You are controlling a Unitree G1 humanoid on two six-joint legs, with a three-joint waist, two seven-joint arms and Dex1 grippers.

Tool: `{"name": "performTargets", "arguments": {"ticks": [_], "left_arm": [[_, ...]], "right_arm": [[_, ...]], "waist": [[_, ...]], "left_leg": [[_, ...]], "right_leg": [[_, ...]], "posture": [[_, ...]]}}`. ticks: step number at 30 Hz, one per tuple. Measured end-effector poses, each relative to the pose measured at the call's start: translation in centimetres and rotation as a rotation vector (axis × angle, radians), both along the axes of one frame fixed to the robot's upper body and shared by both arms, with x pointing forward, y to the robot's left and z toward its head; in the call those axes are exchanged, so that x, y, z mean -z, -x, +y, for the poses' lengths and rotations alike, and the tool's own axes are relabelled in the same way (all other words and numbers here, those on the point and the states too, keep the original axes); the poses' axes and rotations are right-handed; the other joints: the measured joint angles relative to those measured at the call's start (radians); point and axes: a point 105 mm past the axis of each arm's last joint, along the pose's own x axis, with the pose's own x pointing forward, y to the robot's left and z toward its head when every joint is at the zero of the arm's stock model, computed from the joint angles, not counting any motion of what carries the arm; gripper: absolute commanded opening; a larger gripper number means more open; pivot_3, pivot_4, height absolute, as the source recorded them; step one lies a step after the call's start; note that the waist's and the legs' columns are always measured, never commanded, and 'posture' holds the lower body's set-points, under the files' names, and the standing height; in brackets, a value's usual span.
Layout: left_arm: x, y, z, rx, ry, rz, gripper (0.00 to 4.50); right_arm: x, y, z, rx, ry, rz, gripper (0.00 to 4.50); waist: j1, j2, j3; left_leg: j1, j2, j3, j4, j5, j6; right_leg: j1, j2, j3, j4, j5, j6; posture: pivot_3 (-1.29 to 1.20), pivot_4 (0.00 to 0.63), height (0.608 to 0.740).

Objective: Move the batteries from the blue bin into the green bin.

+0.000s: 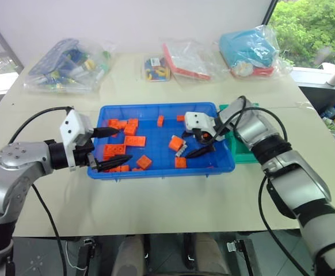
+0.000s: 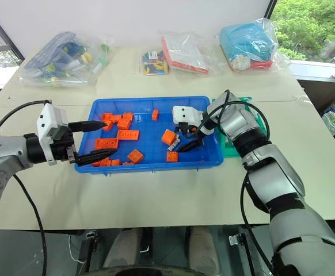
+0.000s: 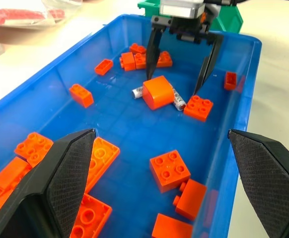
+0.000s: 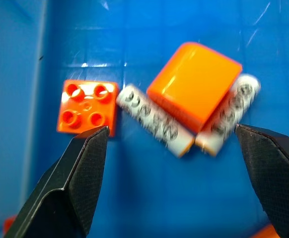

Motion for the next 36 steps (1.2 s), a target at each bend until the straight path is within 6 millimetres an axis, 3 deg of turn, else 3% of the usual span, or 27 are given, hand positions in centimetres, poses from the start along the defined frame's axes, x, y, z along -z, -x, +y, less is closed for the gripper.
{"name": "performTargets", "arguments": {"ticks": [7, 11, 16, 22, 28, 32, 36], "left_arm": [[0.1, 0.1, 0.1, -0.001, -0.007, 0.004, 4.50], [0.0, 0.1, 0.2, -0.003, -0.017, 0.000, 4.50], [-0.1, 0.1, 0.2, 0.002, -0.018, 0.000, 4.50], [-0.5, -0.2, 0.3, 0.002, -0.015, -0.016, 4.50], [-0.5, -0.3, 0.6, -0.006, -0.014, -0.013, 4.50], [-0.6, -0.3, 0.7, -0.010, -0.019, -0.017, 4.50], [-0.5, -0.3, 0.9, -0.017, -0.019, -0.016, 4.50]], "right_arm": [[-1.4, 0.1, -1.8, -0.009, 0.018, -0.027, 4.16], [-2.3, 1.2, -2.7, -0.097, 0.051, -0.016, 4.16], [-2.6, 2.2, -2.2, -0.175, 0.034, 0.009, 4.16], [-1.2, 2.5, -0.2, -0.229, 0.022, 0.032, 4.16], [0.5, 1.7, 0.3, -0.202, 0.034, 0.051, 4.16], [0.1, 0.6, 1.2, -0.189, 0.038, 0.014, 4.16], [-0.3, 0.1, 0.8, -0.200, 0.048, -0.010, 4.16]], "waist": [[0.000, 0.000, 0.000], [-0.001, 0.000, 0.000], [-0.001, 0.000, 0.000], [-0.001, 0.000, 0.000], [0.000, 0.000, 0.000], [-0.004, 0.000, 0.000], [0.000, 0.000, 0.000]], "left_leg": [[0.000, 0.000, 0.000, 0.000, 0.000, 0.000], [0.000, 0.000, 0.000, 0.000, 0.000, 0.000], [0.000, 0.000, 0.000, 0.000, 0.000, 0.000], [0.000, 0.000, 0.000, 0.000, 0.000, 0.000], [0.000, 0.000, 0.000, 0.000, 0.000, 0.000], [0.000, 0.000, 0.000, 0.000, 0.000, 0.000], [0.000, 0.000, 0.000, 0.000, 0.000, 0.000]], "right_leg": [[0.000, 0.000, 0.000, 0.000, 0.000, 0.000], [0.000, 0.000, 0.000, 0.000, 0.000, 0.000], [0.000, 0.000, 0.000, 0.000, 0.000, 0.000], [0.000, 0.000, 0.000, 0.000, 0.000, 0.000], [0.000, 0.000, 0.000, 0.000, 0.000, 0.000], [0.000, 0.000, 0.000, 0.001, 0.000, 0.000], [0.001, 0.000, 0.000, 0.000, 0.000, 0.000]], "posture": [[0.00, 0.150, 0.736], [0.00, 0.150, 0.736], [0.00, 0.150, 0.736], [0.00, 0.150, 0.736], [0.00, 0.150, 0.736], [0.00, 0.150, 0.736], [0.00, 0.150, 0.736]]}}
